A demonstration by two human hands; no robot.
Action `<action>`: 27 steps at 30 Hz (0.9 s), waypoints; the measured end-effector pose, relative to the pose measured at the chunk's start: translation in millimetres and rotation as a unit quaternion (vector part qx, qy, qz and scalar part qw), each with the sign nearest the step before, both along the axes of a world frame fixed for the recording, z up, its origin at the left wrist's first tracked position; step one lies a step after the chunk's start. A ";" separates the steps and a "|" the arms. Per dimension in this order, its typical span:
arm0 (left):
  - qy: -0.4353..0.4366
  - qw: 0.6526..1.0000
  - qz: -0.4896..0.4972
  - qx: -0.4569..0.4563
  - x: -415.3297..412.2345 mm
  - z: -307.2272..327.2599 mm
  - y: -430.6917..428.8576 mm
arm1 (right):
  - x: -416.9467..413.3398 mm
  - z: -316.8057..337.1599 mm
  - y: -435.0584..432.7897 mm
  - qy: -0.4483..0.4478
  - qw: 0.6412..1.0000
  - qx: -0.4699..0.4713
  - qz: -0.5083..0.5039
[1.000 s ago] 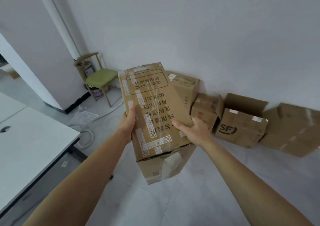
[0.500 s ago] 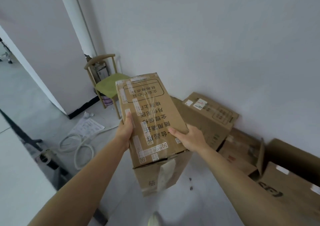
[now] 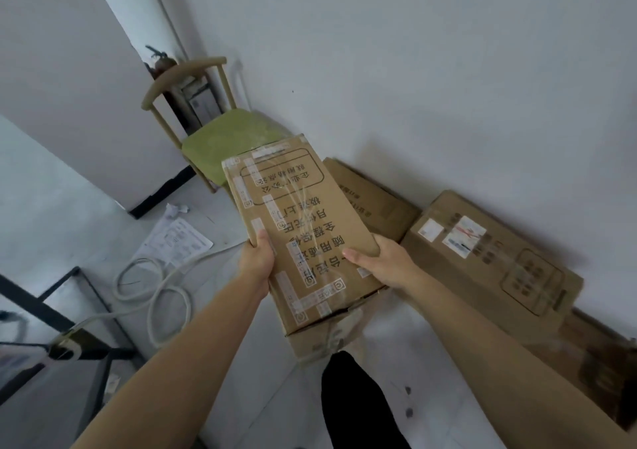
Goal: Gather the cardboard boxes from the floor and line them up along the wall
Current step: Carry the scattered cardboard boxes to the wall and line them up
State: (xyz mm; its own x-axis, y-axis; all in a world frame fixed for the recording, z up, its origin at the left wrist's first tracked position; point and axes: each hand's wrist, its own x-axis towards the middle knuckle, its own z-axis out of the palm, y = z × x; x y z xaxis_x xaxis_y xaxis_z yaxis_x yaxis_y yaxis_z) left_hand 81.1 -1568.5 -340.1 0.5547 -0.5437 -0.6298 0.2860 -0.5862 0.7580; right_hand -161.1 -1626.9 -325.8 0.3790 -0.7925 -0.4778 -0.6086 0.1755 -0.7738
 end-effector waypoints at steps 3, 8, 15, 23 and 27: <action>0.018 0.999 0.016 0.033 5.9 -42.4 -55.1 | 10.6 -52.0 -69.1 0.005 0.999 0.043 0.014; 0.033 0.993 -0.002 0.110 27.6 -121.0 -130.3 | 37.9 -139.4 -169.9 0.030 0.994 0.096 0.035; 0.093 0.975 -0.102 0.176 45.2 -202.3 -206.8 | 58.7 -213.0 -264.0 0.095 0.991 0.089 0.042; 0.184 0.944 -0.188 0.200 18.6 -223.4 -240.9 | 32.0 -241.7 -284.8 0.224 0.972 0.066 -0.008; 0.161 0.932 -0.233 0.228 29.3 -232.5 -244.0 | 32.8 -238.6 -262.8 0.255 0.967 -0.003 -0.004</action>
State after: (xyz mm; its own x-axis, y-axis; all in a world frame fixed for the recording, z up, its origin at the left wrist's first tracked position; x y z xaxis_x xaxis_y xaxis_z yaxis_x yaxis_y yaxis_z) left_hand 110.4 -1812.5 -572.7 0.0680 -0.3126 -0.9474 0.0896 -0.9439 0.3179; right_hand -128.4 -1889.6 -564.4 0.0879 -0.7975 -0.5969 -0.9101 0.1793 -0.3737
